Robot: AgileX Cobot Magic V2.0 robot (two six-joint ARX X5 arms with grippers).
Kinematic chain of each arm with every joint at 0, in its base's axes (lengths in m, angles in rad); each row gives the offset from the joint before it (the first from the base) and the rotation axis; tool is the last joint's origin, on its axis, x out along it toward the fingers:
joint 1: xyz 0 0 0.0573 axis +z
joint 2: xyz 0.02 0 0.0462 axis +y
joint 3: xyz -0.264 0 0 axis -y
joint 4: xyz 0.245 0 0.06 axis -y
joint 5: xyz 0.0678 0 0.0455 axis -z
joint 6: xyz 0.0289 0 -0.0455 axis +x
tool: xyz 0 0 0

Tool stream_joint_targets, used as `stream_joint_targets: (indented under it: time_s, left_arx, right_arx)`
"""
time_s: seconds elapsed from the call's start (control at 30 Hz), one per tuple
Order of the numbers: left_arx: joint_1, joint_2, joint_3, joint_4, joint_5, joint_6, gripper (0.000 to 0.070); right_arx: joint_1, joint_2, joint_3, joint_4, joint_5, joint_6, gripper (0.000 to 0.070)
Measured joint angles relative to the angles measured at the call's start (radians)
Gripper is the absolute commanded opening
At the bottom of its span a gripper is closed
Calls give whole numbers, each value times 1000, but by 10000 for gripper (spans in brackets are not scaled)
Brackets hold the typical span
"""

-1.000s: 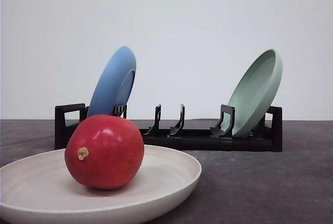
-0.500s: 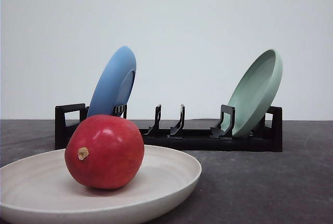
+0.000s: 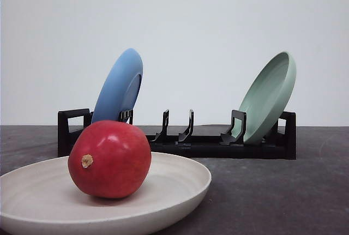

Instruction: Place pomegranate in white plate

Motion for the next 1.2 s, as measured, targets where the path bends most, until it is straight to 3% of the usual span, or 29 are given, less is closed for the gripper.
stream_joint_targets:
  time_s: [1.2]
  left_arx:
    - [0,0,0,0,0,0,0]
  right_arx:
    - [0,0,0,5,0,7,9]
